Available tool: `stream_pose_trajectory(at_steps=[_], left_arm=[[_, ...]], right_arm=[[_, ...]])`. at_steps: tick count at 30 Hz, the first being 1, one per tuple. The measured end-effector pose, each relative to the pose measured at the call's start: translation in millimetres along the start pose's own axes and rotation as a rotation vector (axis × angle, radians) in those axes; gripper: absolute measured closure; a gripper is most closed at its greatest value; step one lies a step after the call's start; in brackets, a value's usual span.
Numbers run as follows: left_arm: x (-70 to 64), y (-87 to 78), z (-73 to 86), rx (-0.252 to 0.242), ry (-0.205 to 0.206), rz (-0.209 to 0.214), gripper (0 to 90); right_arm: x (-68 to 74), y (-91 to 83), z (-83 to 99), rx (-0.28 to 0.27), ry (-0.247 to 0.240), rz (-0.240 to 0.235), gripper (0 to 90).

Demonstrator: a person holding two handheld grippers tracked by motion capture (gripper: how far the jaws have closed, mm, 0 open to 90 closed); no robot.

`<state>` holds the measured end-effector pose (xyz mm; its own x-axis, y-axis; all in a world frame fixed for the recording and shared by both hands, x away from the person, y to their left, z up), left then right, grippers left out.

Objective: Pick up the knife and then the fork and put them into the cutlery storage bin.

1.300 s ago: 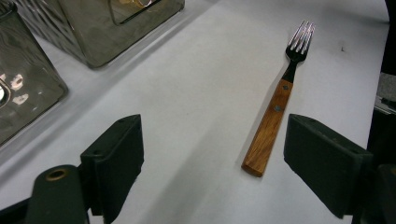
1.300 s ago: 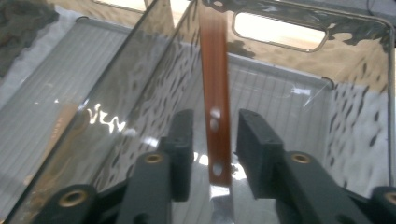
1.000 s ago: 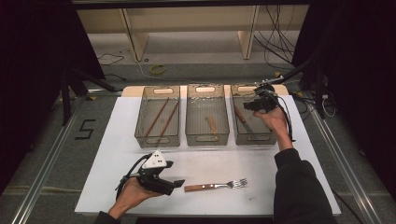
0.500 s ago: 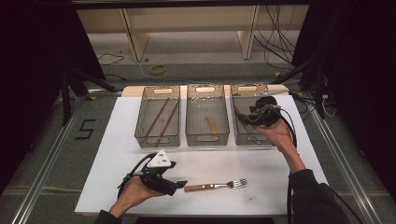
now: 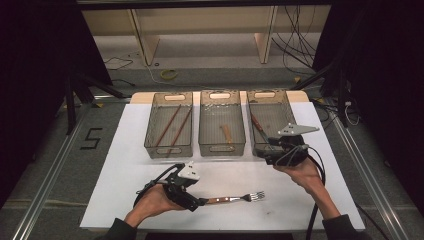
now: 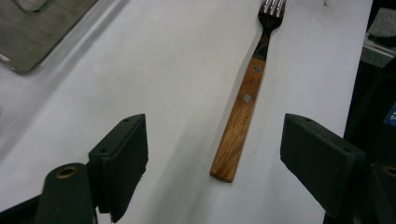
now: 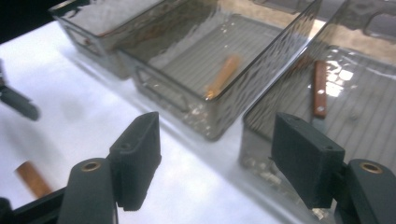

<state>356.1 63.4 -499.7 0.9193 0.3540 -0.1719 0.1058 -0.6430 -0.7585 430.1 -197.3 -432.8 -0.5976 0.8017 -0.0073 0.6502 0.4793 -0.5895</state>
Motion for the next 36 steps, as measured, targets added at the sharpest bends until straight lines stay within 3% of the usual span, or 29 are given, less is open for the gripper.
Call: stream_pose_trajectory(at_steps=[6, 18, 36], left_arm=[[-3.8, 8.3, -3.9, 0.097, 0.037, -0.008, 30.2], [-7.6, 28.1, -6.8, 0.240, 0.078, 0.007, 47.5], [-9.6, 39.7, -6.5, 0.329, 0.114, 0.016, 66.5]], right_arm=[[11.6, -5.1, 16.5, 0.005, -0.012, -0.014, 33.6], [30.9, -5.0, 32.8, 0.033, -0.039, -0.053, 33.2], [31.9, -2.7, 35.6, 0.035, -0.043, -0.062, 33.7]])
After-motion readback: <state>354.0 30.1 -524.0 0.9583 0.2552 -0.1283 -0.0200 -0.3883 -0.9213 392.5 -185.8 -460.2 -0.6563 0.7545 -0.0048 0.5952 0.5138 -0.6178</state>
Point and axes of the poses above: each handheld gripper's, and its own axes: y roughly forward along the jaws, z roughly out of its underside, x roughly to its left, the point moved 6 cm from there along y, roughly forward along the jaws, and after that the axes turned 7 degrees about z, right-handed, at the moved point
